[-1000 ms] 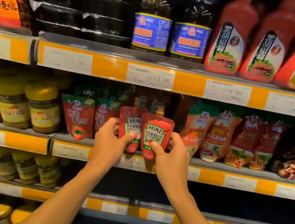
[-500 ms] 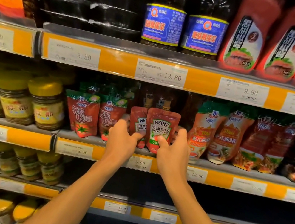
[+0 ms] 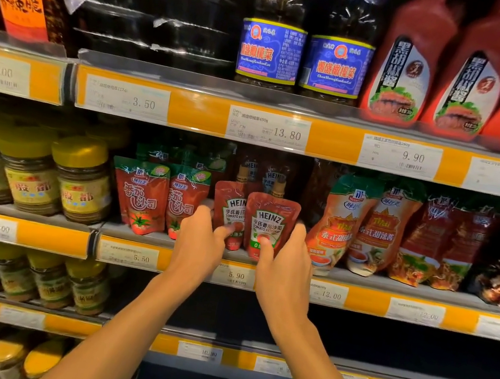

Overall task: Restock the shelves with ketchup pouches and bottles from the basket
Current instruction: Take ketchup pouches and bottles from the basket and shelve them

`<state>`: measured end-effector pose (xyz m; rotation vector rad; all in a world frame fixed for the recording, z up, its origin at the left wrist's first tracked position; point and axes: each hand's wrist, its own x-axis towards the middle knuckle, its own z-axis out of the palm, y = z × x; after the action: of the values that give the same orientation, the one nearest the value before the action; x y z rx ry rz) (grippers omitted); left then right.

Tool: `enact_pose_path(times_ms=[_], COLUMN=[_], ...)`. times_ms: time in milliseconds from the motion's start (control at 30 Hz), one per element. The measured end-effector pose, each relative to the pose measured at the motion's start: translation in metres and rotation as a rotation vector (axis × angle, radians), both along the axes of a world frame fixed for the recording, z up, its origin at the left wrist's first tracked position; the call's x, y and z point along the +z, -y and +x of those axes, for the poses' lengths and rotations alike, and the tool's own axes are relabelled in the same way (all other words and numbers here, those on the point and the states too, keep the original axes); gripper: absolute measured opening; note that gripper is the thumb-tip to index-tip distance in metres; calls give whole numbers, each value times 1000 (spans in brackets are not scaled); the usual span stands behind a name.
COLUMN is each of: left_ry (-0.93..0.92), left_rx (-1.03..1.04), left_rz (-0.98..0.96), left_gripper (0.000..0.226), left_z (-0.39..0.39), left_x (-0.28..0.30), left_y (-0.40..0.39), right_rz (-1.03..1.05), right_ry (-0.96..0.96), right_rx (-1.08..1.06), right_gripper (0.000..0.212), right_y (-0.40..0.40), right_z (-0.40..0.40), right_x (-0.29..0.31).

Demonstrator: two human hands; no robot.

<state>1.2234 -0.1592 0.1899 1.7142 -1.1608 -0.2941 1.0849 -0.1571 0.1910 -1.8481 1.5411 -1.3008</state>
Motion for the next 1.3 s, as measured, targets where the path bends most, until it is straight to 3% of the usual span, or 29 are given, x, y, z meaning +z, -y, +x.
enact_pose_path(times_ms=[133, 267, 400, 567, 733, 933, 1300], left_ry=[100, 182, 222, 633, 830, 903, 875], left_rx=[23, 20, 52, 48, -23, -3, 33], left_rz=[10, -38, -27, -91, -13, -80, -132], left_gripper=[22, 19, 39, 27, 39, 41, 45], left_z=[-4, -5, -1, 28, 52, 56, 55], left_x=[-2, -5, -9, -25, -42, -47, -58], left_y=[-7, -18, -35, -62, -70, -63, -59], right_rz=[2, -150, -317, -302, -239, -197, -93], right_ry=[-17, -117, -233, -574, -853, -872, -830], right_rx=[49, 33, 78, 327, 299, 255, 282], right_gripper=[67, 57, 38, 40, 44, 39, 42], right_y=[-20, -35, -39, -24, -4, 11, 26], right_z=[-5, -10, -11, 3, 23, 29, 27], right_x=[-3, -5, -3, -1, 0, 1, 1])
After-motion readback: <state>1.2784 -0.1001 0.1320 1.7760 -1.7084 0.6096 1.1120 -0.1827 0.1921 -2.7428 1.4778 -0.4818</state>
